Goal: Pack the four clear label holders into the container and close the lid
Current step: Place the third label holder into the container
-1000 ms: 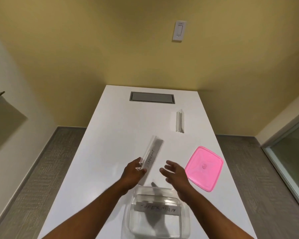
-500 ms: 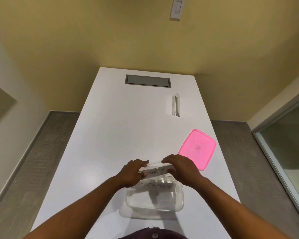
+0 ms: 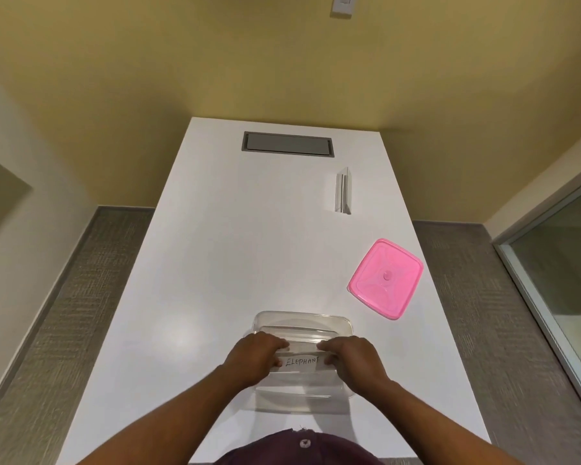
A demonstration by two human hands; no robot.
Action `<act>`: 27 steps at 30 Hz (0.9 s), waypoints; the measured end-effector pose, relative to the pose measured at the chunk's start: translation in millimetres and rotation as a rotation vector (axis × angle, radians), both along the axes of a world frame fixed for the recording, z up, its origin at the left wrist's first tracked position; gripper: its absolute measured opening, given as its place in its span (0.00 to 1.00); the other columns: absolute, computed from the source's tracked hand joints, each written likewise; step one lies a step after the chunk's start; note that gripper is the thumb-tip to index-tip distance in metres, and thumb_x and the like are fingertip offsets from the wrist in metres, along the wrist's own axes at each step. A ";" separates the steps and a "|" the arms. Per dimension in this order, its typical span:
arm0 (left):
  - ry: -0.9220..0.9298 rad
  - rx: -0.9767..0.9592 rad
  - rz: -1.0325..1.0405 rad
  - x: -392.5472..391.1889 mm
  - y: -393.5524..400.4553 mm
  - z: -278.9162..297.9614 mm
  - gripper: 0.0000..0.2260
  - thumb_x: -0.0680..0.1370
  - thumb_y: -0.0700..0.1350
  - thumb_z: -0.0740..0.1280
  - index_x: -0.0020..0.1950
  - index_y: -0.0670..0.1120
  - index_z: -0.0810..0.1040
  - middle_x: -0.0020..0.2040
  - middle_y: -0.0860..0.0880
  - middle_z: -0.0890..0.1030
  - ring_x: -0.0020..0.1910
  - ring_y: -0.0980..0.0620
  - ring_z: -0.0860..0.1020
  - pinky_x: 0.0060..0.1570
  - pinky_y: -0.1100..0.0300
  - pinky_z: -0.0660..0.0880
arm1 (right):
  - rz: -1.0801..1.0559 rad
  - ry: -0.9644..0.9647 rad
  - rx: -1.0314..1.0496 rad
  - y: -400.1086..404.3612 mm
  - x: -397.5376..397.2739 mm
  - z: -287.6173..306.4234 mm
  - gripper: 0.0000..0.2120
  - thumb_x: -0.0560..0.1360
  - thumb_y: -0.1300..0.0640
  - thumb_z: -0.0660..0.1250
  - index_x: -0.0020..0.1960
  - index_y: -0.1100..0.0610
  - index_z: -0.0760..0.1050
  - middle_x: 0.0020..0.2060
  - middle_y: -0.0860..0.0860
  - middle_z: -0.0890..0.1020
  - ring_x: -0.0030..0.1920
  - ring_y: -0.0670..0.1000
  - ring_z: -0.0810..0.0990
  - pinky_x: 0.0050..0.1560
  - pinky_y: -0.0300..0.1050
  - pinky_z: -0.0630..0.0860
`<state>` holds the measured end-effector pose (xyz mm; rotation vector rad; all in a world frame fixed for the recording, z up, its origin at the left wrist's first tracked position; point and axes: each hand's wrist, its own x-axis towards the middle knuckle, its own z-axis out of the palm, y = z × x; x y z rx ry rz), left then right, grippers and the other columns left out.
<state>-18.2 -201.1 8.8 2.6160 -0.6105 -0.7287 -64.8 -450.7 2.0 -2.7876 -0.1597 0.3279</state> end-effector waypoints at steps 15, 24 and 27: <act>-0.040 0.182 -0.084 -18.2 -16.8 -40.1 0.15 0.77 0.34 0.65 0.62 0.45 0.78 0.59 0.42 0.81 0.57 0.41 0.81 0.55 0.51 0.79 | 0.178 0.195 -0.202 12.5 -0.5 -40.6 0.19 0.80 0.57 0.63 0.69 0.49 0.78 0.64 0.53 0.82 0.63 0.58 0.80 0.62 0.50 0.76; -0.011 0.178 -0.025 -20.6 -17.0 -43.4 0.20 0.79 0.38 0.64 0.70 0.50 0.74 0.67 0.44 0.77 0.65 0.43 0.76 0.62 0.52 0.74 | 0.182 0.172 -0.238 14.4 -4.3 -42.0 0.19 0.78 0.61 0.66 0.67 0.49 0.80 0.62 0.53 0.83 0.59 0.59 0.82 0.60 0.52 0.78; 0.000 0.169 -0.026 -20.5 -16.9 -42.9 0.20 0.79 0.37 0.64 0.69 0.50 0.75 0.66 0.45 0.77 0.65 0.43 0.77 0.61 0.53 0.74 | 0.193 0.176 -0.250 14.4 -4.1 -42.2 0.19 0.78 0.61 0.67 0.67 0.49 0.80 0.62 0.53 0.83 0.59 0.59 0.82 0.59 0.52 0.78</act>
